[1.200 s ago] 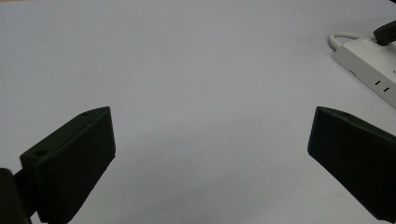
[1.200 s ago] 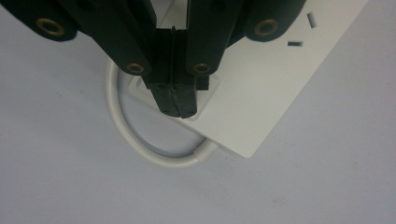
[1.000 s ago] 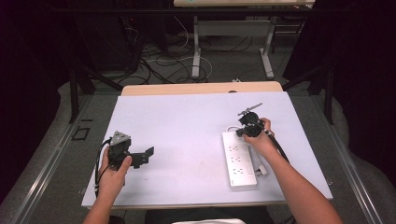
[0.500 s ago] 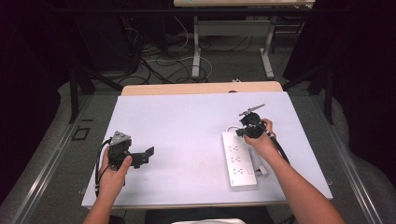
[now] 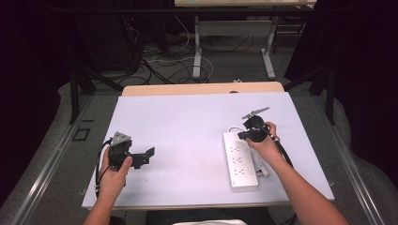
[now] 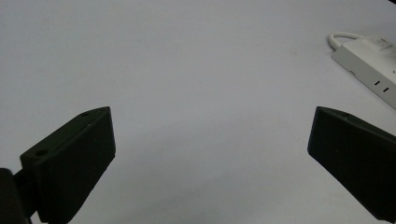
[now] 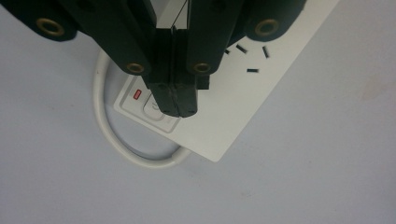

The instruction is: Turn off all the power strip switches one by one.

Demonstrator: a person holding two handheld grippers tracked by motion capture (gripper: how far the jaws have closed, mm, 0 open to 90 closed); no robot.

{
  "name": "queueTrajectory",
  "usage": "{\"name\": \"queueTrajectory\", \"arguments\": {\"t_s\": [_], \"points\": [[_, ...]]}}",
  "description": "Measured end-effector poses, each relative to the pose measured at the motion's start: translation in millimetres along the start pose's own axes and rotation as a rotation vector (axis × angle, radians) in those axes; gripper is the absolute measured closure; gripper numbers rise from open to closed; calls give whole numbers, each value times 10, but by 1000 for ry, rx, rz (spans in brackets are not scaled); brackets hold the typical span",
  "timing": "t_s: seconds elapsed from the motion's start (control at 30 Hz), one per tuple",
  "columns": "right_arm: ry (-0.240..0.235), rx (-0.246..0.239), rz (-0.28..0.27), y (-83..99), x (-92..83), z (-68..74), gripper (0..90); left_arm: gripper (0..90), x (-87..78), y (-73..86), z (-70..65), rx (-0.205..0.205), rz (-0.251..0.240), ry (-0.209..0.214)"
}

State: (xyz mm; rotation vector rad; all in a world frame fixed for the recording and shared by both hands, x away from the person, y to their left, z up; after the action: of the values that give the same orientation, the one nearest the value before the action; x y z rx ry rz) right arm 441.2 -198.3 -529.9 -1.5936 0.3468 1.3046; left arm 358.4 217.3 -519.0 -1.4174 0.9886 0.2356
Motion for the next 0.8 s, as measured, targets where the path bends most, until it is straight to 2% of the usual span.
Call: {"name": "queueTrajectory", "arguments": {"t_s": [0.3, 0.67, 0.8], "points": [[-14, 2, -14, 65, -49, 43, 900, 9, -4, 0, -1, -2, -2, 0], [-12, 25, -37, 170, -104, 19, 900, 9, -7, -1, -3, -3, -3, 0], [-5, 18, -43, 214, -137, 16, 900, 10, -8, -2, 0, -4, -8, -1]]}}
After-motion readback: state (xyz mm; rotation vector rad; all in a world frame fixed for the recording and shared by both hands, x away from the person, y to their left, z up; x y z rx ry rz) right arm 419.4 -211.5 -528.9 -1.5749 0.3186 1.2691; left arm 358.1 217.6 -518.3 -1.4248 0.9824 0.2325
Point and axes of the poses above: each handheld gripper's, and its own axes: x roughly forward along the jaws, y roughly out of its underside, z roughly to its left, the point moved 3 cm from there along x, roughly forward along the jaws, and after that the axes turned 8 degrees about z, right-handed, at the moved point
